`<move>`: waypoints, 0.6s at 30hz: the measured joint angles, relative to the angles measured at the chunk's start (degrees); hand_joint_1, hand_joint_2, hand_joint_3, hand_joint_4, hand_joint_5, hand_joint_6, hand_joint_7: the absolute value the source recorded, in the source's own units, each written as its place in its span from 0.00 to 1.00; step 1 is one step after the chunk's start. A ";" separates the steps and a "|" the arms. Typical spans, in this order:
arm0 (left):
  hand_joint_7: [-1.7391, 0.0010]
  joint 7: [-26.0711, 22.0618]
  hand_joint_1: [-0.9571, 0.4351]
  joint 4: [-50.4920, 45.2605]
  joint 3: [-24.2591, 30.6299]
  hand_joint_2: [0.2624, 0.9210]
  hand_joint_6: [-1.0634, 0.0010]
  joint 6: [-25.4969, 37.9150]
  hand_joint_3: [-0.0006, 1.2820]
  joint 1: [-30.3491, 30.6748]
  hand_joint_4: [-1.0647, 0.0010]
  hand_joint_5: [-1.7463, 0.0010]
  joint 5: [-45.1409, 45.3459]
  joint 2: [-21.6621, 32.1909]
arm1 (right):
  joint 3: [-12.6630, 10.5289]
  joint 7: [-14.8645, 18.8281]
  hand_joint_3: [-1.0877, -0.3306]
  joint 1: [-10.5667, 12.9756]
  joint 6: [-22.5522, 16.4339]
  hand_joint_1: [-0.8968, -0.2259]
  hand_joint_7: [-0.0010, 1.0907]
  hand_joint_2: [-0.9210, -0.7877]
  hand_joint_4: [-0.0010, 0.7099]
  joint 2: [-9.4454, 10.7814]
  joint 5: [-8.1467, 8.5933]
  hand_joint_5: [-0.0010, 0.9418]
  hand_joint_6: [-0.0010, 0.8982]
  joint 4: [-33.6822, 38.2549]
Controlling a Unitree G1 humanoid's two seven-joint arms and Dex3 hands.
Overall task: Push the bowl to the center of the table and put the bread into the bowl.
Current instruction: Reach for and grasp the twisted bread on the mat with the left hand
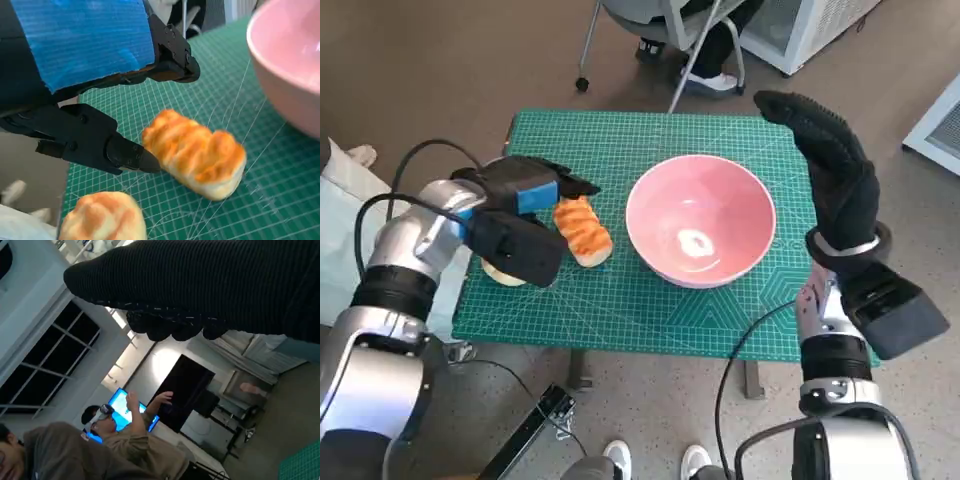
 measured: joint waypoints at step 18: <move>0.98 6.00 0.63 5.02 -7.90 0.81 0.57 0.52 0.00 -1.48 0.67 0.99 6.03 -4.64 | 1.03 -2.63 0.47 1.76 -0.96 0.40 0.80 0.00 0.47 -0.66 -2.01 0.01 0.02 -1.25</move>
